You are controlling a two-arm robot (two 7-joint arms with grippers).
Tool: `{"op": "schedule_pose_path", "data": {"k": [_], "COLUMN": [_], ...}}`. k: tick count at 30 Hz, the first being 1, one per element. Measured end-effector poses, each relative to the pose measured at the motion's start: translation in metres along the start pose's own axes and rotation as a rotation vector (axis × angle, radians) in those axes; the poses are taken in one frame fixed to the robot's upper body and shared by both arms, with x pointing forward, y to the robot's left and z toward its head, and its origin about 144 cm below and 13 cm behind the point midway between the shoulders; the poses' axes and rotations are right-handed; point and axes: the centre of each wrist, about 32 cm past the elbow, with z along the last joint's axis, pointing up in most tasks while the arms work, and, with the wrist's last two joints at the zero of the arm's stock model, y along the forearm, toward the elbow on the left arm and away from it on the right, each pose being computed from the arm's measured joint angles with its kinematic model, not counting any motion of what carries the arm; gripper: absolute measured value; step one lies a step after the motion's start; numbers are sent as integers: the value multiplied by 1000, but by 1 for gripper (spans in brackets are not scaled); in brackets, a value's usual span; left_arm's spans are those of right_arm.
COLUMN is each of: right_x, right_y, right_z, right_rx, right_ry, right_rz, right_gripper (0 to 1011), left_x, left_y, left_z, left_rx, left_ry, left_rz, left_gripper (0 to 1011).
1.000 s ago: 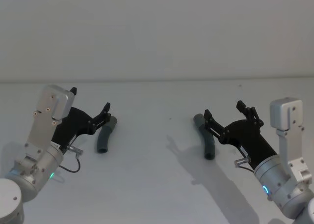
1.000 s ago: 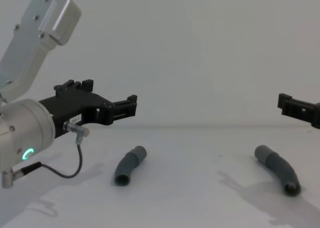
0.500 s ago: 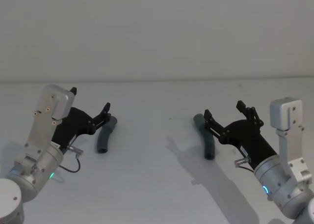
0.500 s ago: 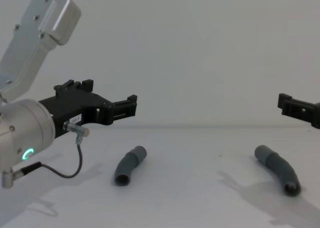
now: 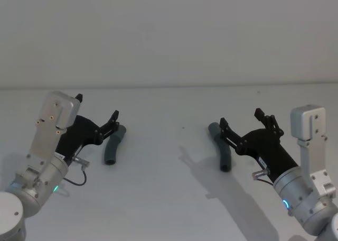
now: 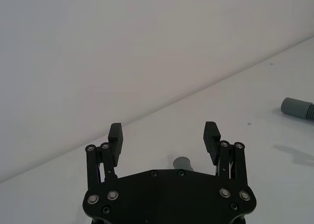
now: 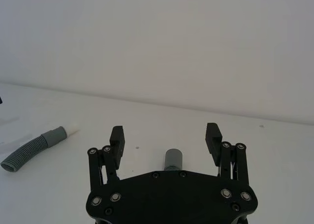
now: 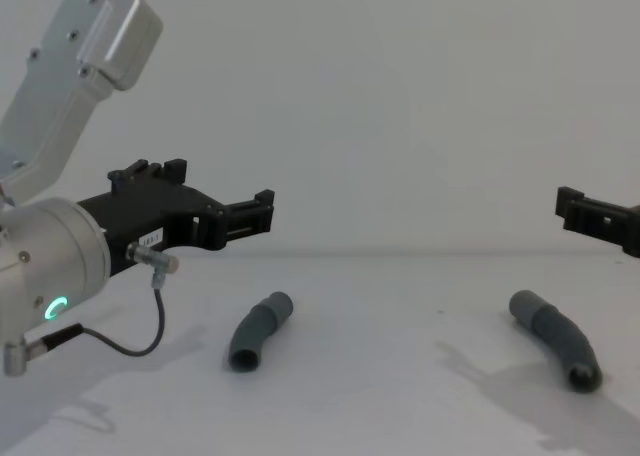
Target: Use both hands to pick up one end of the pipe from the table, align the ends, and insert them.
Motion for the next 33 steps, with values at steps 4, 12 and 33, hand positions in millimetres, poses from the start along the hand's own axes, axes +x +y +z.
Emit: {"op": "schedule_pose_path", "data": {"k": [4,12,33], "right_x": [0,0,0], "right_y": [0,0,0], "right_z": [0,0,0], "right_rx": [0,0,0], "right_ry": [0,0,0], "right_rz": [0,0,0], "right_gripper": [1005,1005,1005], "left_x": [0,0,0], "left_y": [0,0,0], "left_z": [0,0,0], "left_rx": [0,0,0], "left_ry": [0,0,0], "left_rz": [0,0,0], "left_gripper": [1000,1000,1000]}}
